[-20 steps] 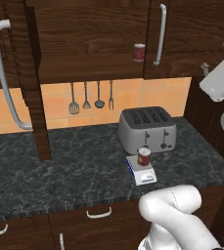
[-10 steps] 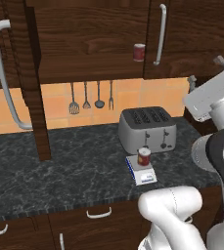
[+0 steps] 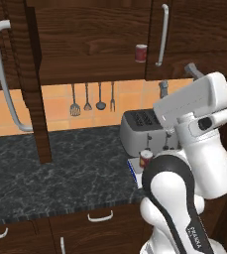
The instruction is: Pick the canned food and place it on the digital scale for weighing, and close the cabinet.
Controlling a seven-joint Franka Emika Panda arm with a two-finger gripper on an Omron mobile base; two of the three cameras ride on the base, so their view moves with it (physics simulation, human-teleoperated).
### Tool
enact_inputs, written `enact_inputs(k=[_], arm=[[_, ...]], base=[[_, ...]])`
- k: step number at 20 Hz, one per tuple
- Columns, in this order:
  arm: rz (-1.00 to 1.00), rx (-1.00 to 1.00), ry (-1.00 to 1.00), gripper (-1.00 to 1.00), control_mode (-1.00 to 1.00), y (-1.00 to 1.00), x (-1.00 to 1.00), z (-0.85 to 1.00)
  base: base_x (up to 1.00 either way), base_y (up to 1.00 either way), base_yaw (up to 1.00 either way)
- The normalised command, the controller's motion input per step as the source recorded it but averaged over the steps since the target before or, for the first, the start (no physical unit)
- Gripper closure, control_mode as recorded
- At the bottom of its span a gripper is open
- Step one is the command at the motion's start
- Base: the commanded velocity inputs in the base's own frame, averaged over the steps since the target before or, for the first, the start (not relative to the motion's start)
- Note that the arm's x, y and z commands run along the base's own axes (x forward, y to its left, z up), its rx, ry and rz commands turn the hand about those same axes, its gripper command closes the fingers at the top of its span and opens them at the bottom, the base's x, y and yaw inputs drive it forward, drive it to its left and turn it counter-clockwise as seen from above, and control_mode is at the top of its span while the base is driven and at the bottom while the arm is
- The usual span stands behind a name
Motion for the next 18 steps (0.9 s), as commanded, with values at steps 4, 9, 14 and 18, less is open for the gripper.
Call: enact_inputs(k=[4, 9, 14, 18], arm=[[-0.05, 0.0, 0.11, -1.0, -1.0, 0.22, -1.0, 0.49], [0.0, 0.0, 0.18, -1.0, -1.0, 0.02, -1.0, 0.59], [-0.07, -0.03, 0.01, -1.0, -1.0, 0.28, -1.0, 0.22], [-0.01, -0.06, -0.15, -1.0, -1.0, 1.0, -1.0, -0.28]], base=[[0.0, 0.0, 0.0], [0.0, 0.0, 0.0], [0.0, 0.0, 0.0], [0.0, 0.0, 0.0]])
